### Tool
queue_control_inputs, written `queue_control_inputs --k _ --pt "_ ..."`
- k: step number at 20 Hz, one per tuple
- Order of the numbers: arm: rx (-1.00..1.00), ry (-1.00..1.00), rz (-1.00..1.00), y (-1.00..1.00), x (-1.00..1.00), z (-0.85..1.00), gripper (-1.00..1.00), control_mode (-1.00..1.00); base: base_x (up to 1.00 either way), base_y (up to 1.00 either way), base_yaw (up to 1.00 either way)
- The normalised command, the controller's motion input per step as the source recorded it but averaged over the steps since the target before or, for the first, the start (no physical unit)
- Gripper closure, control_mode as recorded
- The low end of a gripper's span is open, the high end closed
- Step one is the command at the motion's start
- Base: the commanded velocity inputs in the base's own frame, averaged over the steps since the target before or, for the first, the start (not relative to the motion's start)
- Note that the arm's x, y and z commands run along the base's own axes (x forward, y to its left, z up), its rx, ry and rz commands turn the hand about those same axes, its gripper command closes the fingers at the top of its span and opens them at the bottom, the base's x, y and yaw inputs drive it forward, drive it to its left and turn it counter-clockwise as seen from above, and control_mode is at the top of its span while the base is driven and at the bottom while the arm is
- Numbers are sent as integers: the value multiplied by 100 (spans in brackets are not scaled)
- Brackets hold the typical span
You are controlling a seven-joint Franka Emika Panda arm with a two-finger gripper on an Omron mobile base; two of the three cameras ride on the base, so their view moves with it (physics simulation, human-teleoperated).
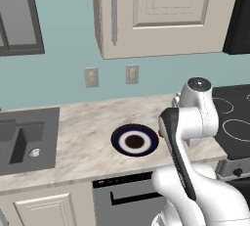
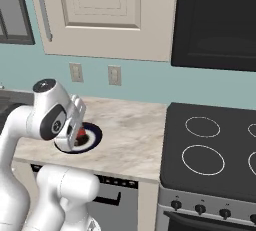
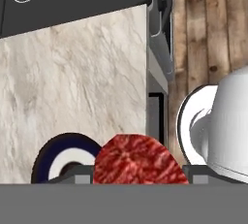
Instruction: Place the steak on the counter behind the older steak on the same shelf of the fridge to maintain FIFO order. Close the fridge door when finished.
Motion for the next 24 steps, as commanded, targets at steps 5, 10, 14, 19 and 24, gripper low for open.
queue_control_inputs --k 5,10,14,19,24 --pt "3 -18 -1 -5 -23 1 100 -100 0 0 0" --pt "0 -20 0 0 -14 20 100 -100 0 0 0" --pt "0 -10 1 0 -19 8 100 100 -1 0 0" --pt "0 0 0 0 0 0 100 100 0 0 0" --pt "0 0 0 0 0 0 100 100 -62 26 -4"
